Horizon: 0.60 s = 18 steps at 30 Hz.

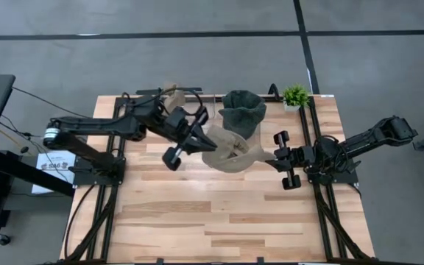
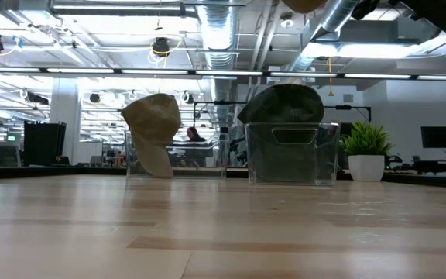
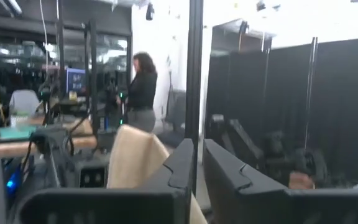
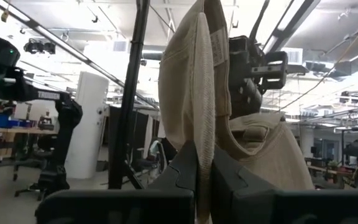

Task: Pick & Place hat
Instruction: Put the brown cap into the left transparent bin

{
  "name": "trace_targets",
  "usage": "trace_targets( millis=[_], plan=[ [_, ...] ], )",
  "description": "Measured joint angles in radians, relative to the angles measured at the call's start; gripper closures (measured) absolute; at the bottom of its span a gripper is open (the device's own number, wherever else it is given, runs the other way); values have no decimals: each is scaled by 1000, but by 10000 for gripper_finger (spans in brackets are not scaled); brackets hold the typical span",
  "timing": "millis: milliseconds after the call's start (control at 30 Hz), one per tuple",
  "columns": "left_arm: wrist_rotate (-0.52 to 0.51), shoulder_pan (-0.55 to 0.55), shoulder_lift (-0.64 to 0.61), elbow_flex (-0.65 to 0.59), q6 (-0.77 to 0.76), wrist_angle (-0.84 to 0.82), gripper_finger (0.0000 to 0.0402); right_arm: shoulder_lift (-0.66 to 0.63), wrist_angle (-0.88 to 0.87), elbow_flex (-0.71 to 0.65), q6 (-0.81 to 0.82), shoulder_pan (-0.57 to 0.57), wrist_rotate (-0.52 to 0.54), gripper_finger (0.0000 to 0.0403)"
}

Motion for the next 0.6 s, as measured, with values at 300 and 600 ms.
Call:
trace_targets(
  millis=[300, 600],
  plan=[
    [-22, 0, -81, 0, 184, -302, 320, 0, 1, 0, 38, 0, 23, 399],
    [-104, -24, -74, 0, 293, -457, 315, 0, 1, 0, 106, -2, 53, 399]
  ],
)
